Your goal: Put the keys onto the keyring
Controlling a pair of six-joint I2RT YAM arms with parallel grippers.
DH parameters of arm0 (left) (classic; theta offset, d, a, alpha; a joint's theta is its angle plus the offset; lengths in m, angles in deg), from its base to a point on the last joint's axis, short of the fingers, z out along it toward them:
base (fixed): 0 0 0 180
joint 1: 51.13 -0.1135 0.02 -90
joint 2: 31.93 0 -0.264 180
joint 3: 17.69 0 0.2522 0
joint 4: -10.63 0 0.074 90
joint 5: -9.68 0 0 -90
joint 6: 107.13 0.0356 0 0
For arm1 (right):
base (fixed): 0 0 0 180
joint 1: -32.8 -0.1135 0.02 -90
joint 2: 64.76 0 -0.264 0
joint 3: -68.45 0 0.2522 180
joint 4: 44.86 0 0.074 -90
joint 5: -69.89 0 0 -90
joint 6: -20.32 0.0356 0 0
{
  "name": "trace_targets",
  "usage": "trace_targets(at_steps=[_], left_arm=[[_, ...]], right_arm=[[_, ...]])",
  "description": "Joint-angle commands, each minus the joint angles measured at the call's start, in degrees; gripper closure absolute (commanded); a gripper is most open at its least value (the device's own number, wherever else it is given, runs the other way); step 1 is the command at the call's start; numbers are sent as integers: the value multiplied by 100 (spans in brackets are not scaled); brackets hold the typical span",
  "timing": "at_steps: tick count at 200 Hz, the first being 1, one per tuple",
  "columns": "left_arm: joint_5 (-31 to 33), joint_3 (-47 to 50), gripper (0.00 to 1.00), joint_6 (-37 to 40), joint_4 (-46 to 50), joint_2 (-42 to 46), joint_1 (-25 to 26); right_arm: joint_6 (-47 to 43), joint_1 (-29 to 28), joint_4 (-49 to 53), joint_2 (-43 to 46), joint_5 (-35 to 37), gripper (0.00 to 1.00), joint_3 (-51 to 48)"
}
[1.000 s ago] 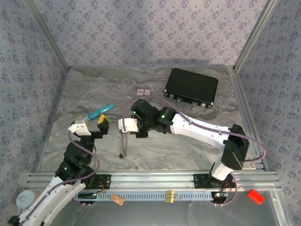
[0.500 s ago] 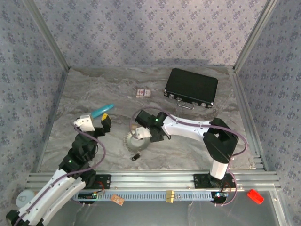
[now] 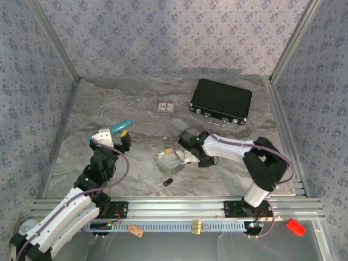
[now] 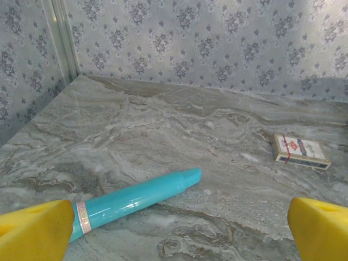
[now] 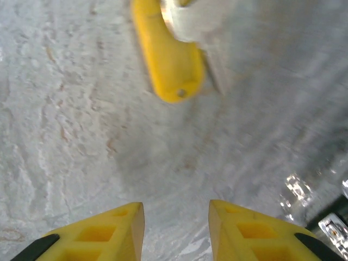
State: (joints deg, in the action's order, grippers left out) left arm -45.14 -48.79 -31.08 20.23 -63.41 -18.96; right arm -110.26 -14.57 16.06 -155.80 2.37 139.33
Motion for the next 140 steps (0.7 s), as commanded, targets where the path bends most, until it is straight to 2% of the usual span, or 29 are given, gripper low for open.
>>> trace_targets(at_steps=[1, 18, 38, 74, 99, 106, 120, 140], left_arm=[[-105, -131, 1, 407, -458, -296, -139], [-226, -151, 0, 731, -807, -650, -336], [-725, -170, 0, 1070, -1216, -1094, -730], [-1419, -16, 1, 1447, -2128, -2040, -1561], [-1561, 60, 1, 1441, -2813, -2744, -1939], [-1585, 96, 1, 1480, -3098, -2959, -2002], [-1673, 78, 1, 1499, -3456, -3425, -2144], [-1843, -29, 0, 1569, -3965, -4163, -2291]], right_arm=[[757, 299, -402, 717, -354, 62, 90], [1524, 940, -1397, 1343, -1158, 62, -146], [2189, 1966, -2981, 2009, -2085, 61, -927], [3017, 3319, -5599, 2185, -1959, 60, -2234], [2952, 3722, -7395, 1824, -2000, 59, -2933], [2767, 3761, -7251, 1814, -1997, 60, -2857], [2622, 3949, -7963, 1672, -2326, 59, -3043], [2759, 4270, -8168, 1457, -2642, 60, -2903]])
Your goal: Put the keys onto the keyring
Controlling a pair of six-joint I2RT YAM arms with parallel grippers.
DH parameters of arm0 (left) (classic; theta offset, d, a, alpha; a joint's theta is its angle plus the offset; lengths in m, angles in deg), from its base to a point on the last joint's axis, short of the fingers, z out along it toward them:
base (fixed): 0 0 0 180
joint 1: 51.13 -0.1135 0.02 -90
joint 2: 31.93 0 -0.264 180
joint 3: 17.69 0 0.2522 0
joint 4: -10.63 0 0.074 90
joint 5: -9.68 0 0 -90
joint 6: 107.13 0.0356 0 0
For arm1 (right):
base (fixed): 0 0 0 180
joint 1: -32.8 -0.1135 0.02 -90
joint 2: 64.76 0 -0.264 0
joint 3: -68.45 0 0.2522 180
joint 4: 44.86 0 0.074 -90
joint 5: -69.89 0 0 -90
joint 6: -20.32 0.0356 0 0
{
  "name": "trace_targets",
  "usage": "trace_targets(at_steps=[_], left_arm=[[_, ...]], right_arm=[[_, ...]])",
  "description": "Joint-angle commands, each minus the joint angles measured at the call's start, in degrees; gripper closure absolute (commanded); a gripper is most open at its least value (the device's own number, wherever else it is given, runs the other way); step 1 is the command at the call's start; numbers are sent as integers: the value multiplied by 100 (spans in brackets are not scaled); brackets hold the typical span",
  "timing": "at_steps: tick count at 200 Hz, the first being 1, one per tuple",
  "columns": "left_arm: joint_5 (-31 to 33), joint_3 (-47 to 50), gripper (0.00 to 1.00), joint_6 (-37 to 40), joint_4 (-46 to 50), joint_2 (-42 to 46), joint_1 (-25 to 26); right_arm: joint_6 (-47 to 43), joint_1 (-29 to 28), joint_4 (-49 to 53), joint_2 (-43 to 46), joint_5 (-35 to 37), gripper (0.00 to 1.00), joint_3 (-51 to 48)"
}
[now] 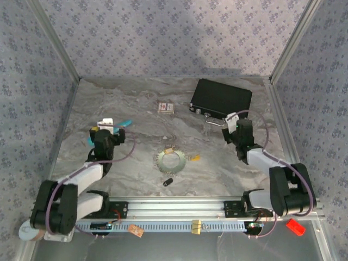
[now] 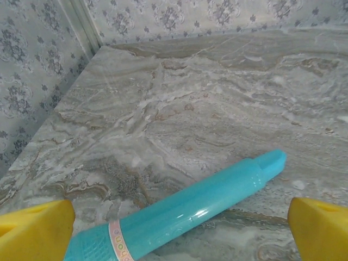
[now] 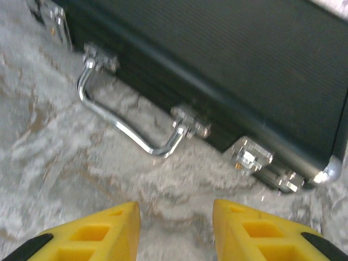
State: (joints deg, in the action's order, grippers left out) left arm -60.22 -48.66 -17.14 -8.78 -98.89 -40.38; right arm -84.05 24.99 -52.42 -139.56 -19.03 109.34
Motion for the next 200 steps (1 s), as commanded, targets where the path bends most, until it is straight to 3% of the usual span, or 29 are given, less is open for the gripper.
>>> trace_targets(at_steps=[1, 12, 28, 39, 64, 81, 93, 111, 133, 143, 152, 161, 200], left_arm=[[-337, -53, 0, 180, -1071, -651, -155], [-306, -228, 1, 290, -1060, -943, -169], [-498, -337, 1, 472, -1137, -1160, -237], [-647, -306, 1, 497, -1421, -1361, -320], [-1108, -237, 0, 103, -1763, -1706, -761], [-1578, -92, 1, 20, -2682, -2229, -1000], [-1846, -301, 0, 30, -1791, -1963, -1062], [-2062, -484, 0, 113, -1612, -2066, -1074], [-1513, -603, 0, -130, -1371, -2084, -1074], [-1439, -614, 0, -146, -1420, -2102, -1075], [-1502, -639, 0, -111, -1371, -2103, -1065], [-1569, -645, 0, -120, -1358, -2094, -1086], [-1639, -675, 0, -126, -1313, -2110, -1110]], right_arm=[[155, 328, -1326, -175, -508, 60, 102], [316, 446, -1082, -215, -449, 60, 245], [438, 472, 253, -146, -8, 61, 662], [422, 474, 596, -48, -48, 62, 604], [585, 660, -821, 110, -755, 60, -378], [634, 746, -1817, -242, -876, 59, -628], [602, 782, -1868, -585, -1029, 61, -484], [750, 1042, -1939, -703, -1478, 62, -477], [1090, 1195, -3050, -1383, -1371, 58, -653], [1009, 1225, -2275, -1132, -1291, 54, -484], [1096, 1219, -2813, -1286, -1244, 52, -601], [1075, 1230, -2351, -1167, -1191, 50, -486], [1101, 1197, -2524, -1228, -1075, 42, -512]])
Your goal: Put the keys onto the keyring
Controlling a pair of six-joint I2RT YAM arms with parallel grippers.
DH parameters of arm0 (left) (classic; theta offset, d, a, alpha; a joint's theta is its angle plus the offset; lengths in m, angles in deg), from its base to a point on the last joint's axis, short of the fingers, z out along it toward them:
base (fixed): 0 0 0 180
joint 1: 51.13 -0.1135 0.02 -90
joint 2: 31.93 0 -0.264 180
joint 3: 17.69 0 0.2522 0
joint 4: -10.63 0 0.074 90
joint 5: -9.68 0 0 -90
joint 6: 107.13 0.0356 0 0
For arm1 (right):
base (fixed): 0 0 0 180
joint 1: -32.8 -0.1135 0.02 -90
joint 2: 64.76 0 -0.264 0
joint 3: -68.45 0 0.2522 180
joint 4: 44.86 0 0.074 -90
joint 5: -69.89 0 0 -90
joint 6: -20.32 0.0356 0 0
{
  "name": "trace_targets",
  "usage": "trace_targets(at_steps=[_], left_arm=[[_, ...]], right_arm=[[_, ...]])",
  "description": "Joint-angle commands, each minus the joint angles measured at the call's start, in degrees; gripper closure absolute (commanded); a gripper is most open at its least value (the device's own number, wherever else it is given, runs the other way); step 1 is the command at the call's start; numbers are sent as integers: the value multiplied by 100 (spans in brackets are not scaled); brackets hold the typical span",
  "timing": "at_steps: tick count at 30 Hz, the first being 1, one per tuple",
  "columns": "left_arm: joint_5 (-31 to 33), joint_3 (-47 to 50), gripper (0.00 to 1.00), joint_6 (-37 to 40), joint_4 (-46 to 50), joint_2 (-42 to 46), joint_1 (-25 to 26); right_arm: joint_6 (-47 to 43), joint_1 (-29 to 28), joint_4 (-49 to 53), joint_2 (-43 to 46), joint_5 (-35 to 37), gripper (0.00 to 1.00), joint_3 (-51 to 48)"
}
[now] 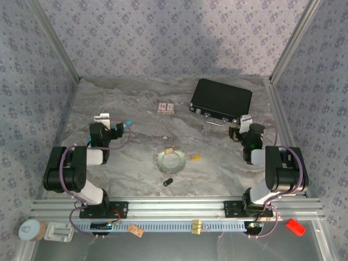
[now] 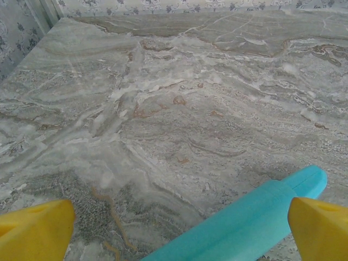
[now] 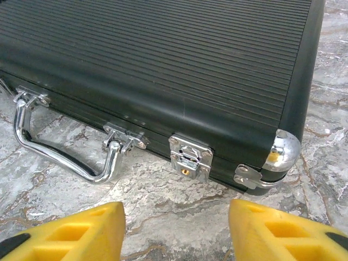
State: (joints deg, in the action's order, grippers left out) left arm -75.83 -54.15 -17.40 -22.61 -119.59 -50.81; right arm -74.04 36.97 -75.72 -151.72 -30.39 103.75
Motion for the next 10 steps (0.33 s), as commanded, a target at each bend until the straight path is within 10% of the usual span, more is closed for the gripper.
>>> trace_targets(at_steps=[1, 3, 4, 10], left_arm=[[-88, -124, 0, -98, 79, -41, -72], [-136, -147, 0, -119, 110, -44, -99], [-141, -160, 0, -122, 129, -45, -100], [-145, -129, 0, -111, 78, -49, -101]], right_arm=[[101, 2, -204, -14, 57, 41, 46], [99, -11, -174, 4, 87, 36, 53], [108, -12, -162, -1, 96, 4, 50], [216, -189, 4, -6, 952, 1, 154]])
